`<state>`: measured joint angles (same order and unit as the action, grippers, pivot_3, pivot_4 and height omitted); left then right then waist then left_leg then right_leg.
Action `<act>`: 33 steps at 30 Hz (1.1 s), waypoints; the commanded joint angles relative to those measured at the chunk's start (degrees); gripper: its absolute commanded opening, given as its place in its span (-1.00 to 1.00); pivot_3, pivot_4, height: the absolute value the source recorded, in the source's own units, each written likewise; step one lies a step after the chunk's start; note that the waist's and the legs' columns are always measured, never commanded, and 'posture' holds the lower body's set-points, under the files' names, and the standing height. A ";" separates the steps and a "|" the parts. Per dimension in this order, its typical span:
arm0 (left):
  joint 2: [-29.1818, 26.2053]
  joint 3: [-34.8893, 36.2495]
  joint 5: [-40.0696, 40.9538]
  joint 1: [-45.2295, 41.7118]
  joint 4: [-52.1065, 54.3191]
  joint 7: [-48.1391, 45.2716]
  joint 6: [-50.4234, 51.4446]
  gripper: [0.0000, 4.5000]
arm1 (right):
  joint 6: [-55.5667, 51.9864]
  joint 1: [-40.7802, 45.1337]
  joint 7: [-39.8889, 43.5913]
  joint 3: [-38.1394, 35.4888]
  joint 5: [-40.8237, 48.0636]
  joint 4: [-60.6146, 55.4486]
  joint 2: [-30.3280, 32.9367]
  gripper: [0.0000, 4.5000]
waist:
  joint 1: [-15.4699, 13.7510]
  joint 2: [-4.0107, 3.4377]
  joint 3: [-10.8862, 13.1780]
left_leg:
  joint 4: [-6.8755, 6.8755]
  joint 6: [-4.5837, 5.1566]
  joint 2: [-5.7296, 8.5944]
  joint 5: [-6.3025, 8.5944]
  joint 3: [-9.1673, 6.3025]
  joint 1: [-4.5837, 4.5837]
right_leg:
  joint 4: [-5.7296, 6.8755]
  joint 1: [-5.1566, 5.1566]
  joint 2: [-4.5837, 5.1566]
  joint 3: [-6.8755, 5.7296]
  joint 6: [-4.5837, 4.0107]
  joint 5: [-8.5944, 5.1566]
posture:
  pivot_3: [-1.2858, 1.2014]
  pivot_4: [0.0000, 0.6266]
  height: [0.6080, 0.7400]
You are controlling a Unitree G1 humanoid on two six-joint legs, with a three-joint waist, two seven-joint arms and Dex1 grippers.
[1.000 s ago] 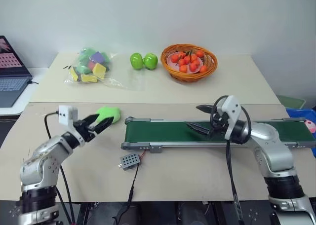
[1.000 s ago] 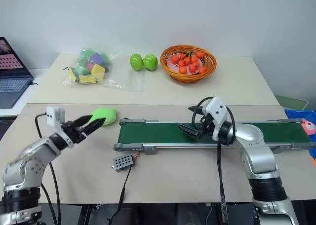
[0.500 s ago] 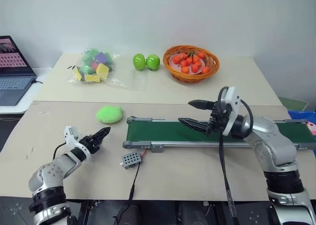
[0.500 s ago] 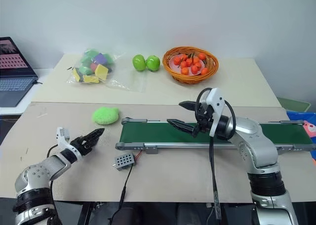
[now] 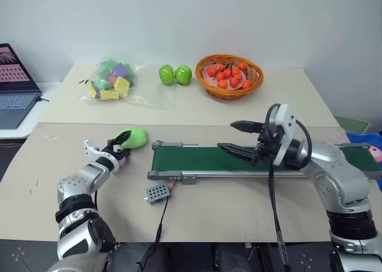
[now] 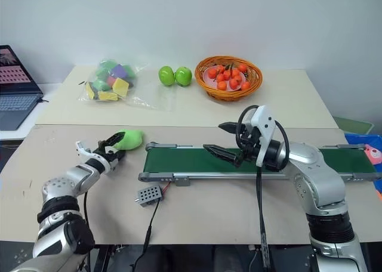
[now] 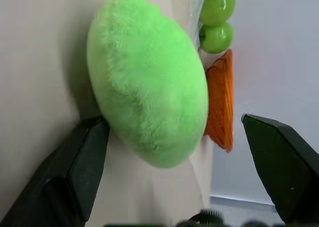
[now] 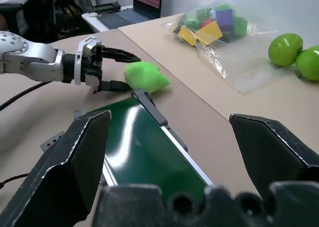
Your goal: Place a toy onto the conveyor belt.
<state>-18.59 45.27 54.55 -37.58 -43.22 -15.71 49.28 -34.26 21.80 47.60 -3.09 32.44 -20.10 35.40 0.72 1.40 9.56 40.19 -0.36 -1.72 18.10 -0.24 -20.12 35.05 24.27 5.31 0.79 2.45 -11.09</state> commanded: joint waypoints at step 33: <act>-2.41 5.88 5.39 2.15 3.68 6.20 -2.18 -0.97 | 1.70 1.24 -1.37 0.79 -1.81 0.14 1.26 1.00 | 0.38 0.01 0.01 | -0.02 -0.02 -0.03 -0.01 -0.01 -0.04 | -0.01 0.05 0.00 0.00 0.03 0.01 | 0.03 -0.52 0.97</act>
<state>-21.41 49.95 56.82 -36.83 -45.92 -11.34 44.63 -34.46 21.96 45.77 -2.26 30.78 -19.61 36.87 1.11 1.42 9.57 40.16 -0.38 -1.76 18.09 -0.25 -20.16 35.04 24.32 5.31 0.79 2.48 -11.08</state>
